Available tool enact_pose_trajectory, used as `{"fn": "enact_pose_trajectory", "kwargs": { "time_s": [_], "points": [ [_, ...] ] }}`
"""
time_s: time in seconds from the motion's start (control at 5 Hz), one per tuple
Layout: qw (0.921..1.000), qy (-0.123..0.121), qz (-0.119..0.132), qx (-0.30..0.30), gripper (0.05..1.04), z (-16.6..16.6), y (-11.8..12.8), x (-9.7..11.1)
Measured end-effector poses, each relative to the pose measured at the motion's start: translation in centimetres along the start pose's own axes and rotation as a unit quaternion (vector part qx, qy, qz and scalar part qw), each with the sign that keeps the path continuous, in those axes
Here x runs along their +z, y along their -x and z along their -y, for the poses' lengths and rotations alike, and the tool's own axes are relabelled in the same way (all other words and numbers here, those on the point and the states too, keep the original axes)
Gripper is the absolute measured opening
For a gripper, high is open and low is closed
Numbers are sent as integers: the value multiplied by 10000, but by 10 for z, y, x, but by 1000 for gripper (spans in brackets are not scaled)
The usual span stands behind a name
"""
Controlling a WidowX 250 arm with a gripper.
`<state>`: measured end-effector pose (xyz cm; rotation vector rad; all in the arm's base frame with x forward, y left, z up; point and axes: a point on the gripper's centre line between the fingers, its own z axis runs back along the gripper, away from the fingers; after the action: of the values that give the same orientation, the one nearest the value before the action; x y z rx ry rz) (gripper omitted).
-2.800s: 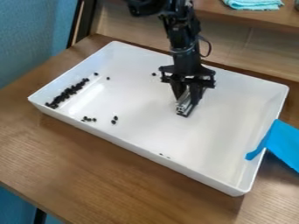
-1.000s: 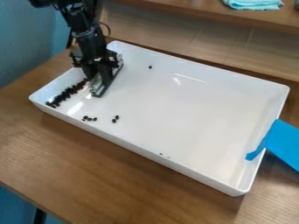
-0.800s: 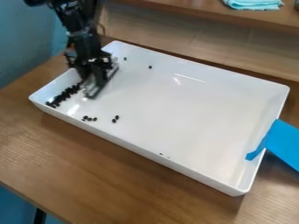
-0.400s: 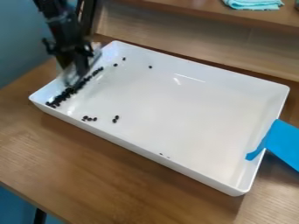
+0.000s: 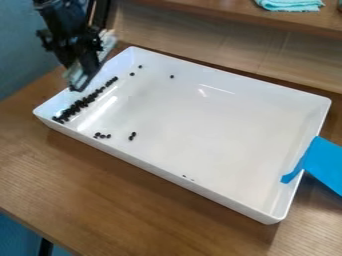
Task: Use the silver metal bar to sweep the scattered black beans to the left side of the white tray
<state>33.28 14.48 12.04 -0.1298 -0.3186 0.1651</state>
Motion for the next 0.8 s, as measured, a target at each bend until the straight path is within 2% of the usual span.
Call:
{"fn": "enact_pose_trajectory", "kwargs": {
  "time_s": [0.2,0.6,0.8],
  "points": [
    [9991,212,-83,-355,381,58,16,-7],
    [9960,269,-260,-807,381,138,32,-23],
    [9955,224,-279,-880,381,169,34,-42]
  ]
}}
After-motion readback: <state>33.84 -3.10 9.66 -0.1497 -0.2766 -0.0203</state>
